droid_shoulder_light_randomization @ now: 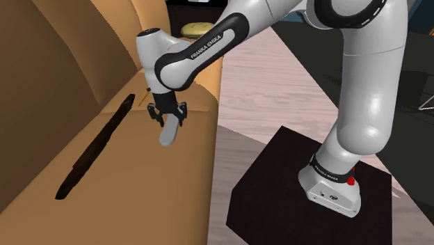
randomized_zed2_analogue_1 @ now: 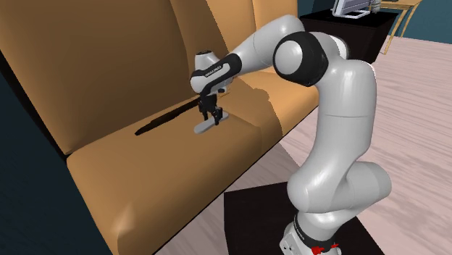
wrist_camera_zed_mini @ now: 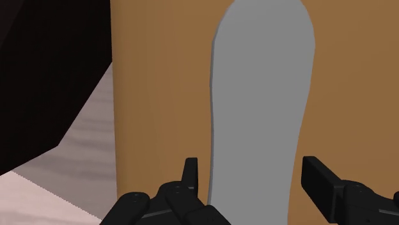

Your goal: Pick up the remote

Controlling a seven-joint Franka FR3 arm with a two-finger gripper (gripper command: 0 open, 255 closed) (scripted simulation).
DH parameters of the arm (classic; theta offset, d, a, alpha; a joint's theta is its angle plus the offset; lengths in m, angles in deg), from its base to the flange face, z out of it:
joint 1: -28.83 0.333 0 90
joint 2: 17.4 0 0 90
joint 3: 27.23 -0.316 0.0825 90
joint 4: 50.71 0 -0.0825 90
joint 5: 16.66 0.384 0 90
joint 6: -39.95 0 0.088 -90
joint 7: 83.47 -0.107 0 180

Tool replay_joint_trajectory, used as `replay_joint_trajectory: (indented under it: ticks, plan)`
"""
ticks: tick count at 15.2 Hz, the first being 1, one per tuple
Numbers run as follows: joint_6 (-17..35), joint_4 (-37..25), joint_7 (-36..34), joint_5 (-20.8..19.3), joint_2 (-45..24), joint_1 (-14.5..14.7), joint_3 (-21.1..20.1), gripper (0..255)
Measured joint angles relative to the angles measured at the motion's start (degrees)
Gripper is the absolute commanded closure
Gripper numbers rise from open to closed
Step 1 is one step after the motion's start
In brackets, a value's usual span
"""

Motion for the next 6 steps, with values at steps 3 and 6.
replay_joint_trajectory:
  ticks: [3, 6]
  plan:
    - [-1.76, -0.72, 0.51, 0.76, 1.19, -0.27, -0.36, 255]
    - [-3.6, -1.82, 0.88, 1.36, 2.05, -0.36, -0.66, 255]
